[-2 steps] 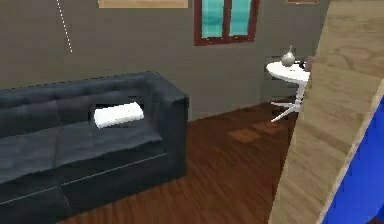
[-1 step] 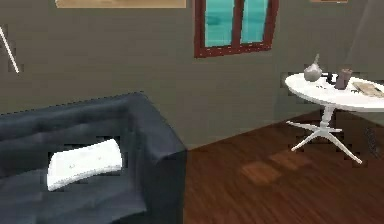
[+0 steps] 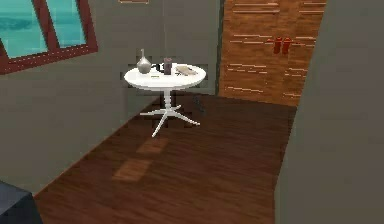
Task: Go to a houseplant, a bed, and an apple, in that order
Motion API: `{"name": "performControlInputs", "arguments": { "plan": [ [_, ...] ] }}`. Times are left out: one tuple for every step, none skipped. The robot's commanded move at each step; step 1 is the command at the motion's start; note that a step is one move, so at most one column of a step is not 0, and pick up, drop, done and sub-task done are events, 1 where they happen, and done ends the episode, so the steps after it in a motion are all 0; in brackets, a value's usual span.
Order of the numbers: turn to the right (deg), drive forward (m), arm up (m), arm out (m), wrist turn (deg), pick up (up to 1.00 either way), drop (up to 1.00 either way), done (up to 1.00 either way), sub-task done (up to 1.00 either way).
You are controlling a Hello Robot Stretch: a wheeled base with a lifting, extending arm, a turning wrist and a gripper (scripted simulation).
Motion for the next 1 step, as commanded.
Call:
{"name": "performControlInputs", "arguments": {
  "plan": [
    [12.0, 0.0, 0.0, 0.0, 0.0, 0.0, 0.0, 0.0, 0.0]
  ]
}}
